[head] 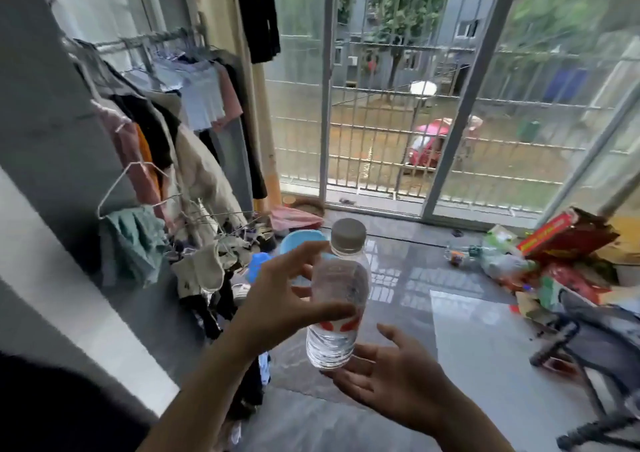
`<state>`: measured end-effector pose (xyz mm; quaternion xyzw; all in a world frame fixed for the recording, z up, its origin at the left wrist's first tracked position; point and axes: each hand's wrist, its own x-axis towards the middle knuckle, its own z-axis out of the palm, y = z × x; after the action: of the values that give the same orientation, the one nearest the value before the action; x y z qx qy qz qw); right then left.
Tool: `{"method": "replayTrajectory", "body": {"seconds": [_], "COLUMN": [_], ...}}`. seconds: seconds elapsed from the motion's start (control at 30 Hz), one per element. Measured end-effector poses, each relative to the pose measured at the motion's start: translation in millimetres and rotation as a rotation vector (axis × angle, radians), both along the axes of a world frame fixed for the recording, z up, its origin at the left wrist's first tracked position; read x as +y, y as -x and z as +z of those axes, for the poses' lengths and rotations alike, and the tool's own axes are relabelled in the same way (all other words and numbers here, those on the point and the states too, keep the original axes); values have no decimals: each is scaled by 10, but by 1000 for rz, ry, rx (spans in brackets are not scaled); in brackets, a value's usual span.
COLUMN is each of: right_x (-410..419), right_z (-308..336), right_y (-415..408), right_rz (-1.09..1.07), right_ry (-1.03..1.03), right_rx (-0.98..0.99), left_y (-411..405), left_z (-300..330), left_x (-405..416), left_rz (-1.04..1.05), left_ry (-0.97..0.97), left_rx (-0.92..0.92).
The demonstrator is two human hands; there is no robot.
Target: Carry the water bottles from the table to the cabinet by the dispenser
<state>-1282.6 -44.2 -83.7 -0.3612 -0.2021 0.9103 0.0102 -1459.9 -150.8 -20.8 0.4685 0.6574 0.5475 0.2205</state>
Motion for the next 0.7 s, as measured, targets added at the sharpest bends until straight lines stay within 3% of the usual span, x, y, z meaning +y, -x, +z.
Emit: {"method": "replayTrajectory", "body": {"seconds": [0.33,0.7], "right_x": [-149,-1111], "right_z": [78,53], "right_y": [-1036,-2496], "right_rz": [-519,-1223], "right_ry": [0,-87], "right_rx": [32,33], "left_y": [-740,-2676], "left_z": [146,326], "left_x": [1050,1190], "left_rz": [-583,-1246], "left_ry": [-29,-86], "left_rx": [75,-5]}}
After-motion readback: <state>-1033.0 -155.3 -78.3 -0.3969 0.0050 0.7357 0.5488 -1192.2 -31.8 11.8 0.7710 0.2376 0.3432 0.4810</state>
